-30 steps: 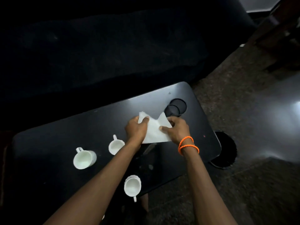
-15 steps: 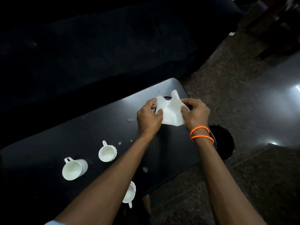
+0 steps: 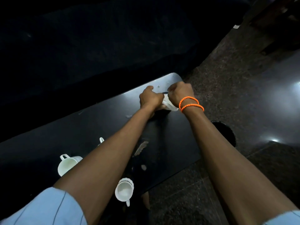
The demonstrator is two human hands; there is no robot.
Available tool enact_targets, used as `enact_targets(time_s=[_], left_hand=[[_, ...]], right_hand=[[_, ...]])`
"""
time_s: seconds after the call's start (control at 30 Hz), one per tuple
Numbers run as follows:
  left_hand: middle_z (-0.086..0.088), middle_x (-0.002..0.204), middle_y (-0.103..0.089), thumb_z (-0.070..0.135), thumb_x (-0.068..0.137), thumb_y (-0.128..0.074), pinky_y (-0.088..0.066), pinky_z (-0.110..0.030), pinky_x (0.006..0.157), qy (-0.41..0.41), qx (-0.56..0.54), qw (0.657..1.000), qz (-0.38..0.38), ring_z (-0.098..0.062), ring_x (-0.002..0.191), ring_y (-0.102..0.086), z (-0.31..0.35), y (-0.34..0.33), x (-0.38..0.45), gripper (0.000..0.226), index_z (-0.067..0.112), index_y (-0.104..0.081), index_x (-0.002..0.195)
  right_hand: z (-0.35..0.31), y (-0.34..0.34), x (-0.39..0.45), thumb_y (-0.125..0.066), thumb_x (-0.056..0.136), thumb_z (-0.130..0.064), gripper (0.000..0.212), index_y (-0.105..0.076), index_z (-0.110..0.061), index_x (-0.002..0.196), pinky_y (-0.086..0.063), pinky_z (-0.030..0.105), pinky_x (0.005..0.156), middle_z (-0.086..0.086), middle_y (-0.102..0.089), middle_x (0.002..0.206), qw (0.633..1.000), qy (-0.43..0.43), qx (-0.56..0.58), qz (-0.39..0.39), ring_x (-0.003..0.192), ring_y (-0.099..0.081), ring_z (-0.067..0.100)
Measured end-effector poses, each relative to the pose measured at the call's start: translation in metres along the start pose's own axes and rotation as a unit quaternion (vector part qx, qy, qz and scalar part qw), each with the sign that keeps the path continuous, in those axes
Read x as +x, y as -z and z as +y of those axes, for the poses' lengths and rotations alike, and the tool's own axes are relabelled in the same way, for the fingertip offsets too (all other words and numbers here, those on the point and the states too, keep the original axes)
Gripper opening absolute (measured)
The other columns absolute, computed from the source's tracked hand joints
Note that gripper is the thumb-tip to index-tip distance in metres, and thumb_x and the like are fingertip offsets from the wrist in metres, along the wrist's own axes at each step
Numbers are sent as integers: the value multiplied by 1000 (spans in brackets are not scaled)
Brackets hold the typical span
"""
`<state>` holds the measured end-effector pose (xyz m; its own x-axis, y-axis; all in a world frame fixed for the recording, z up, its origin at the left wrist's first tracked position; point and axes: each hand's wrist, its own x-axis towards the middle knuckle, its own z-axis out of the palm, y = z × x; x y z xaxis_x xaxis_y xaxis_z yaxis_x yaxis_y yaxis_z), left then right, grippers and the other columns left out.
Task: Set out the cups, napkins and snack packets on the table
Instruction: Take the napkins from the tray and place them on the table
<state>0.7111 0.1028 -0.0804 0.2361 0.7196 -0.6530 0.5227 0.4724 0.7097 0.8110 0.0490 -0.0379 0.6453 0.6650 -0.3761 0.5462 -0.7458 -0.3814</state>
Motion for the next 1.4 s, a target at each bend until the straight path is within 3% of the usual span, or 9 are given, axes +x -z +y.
enact_targets(time_s=[0.1,0.3,0.4,0.5,0.63,0.77,0.83,1.0,1.4], left_hand=[[-8,132,-62,20,89,-64,-61,-25,49,26,-76,996,26,-26,65,-79,1,5,4,63,12,-45,148],[-18,132,-63,37,101,-56,-68,-43,68,72,-160,983,55,-30,76,-77,-18,6,25,46,1,-61,128],[-21,122,-71,48,103,-46,-66,-49,79,67,-137,985,85,-37,92,-76,-31,10,35,46,7,-67,103],[-17,131,-69,56,104,-40,-64,-48,89,72,-150,986,29,-35,114,-69,-39,9,37,55,11,-68,119],[-6,138,-66,64,105,-29,-55,-49,104,51,-130,987,-80,-27,130,-59,-43,1,32,67,17,-68,132],[-5,142,-64,66,105,-24,-56,-37,90,51,-165,976,-131,-23,131,-57,-48,-2,29,73,16,-70,132],[-7,142,-65,64,105,-26,-56,-34,87,45,-184,971,-144,-23,132,-58,-51,-3,28,73,13,-69,134],[-7,139,-68,66,104,-30,-56,-44,106,14,-167,975,-145,-25,129,-62,-56,-6,20,72,14,-70,135],[2,115,-80,74,96,-37,-61,-41,99,5,-147,982,-122,-15,109,-76,-116,42,-48,67,27,-80,118]], right_hand=[[7,-1,-2,-67,91,-24,34,-71,-13,123,-47,25,98,13,-73,119,990,-26,130,52,115,-66,27],[28,-12,2,-58,96,-46,33,-72,-18,88,-48,30,90,-1,-67,82,926,-128,320,153,99,-67,27],[40,-18,3,-44,100,-57,52,-72,-13,94,-48,36,93,7,-74,96,904,-191,357,139,106,-66,32],[45,-25,1,-34,98,-66,65,-71,-14,115,-50,52,105,11,-72,121,874,-238,418,72,117,-64,32],[49,-41,-5,-33,95,-73,64,-71,-22,105,-58,48,85,4,-72,118,810,-255,529,-3,113,-65,26],[52,-52,-12,-36,93,-75,63,-71,-22,98,-63,51,83,3,-72,108,771,-252,585,0,102,-69,27],[53,-53,-13,-37,92,-75,63,-72,-22,95,-64,50,81,2,-73,102,771,-250,586,15,97,-72,27],[55,-59,-23,-38,91,-76,65,-77,-24,94,-65,43,79,1,-78,99,779,-257,569,58,94,-75,23],[50,-98,-107,-37,98,-69,70,-77,-12,110,-62,35,67,1,-82,95,730,-287,619,35,85,-78,15]])
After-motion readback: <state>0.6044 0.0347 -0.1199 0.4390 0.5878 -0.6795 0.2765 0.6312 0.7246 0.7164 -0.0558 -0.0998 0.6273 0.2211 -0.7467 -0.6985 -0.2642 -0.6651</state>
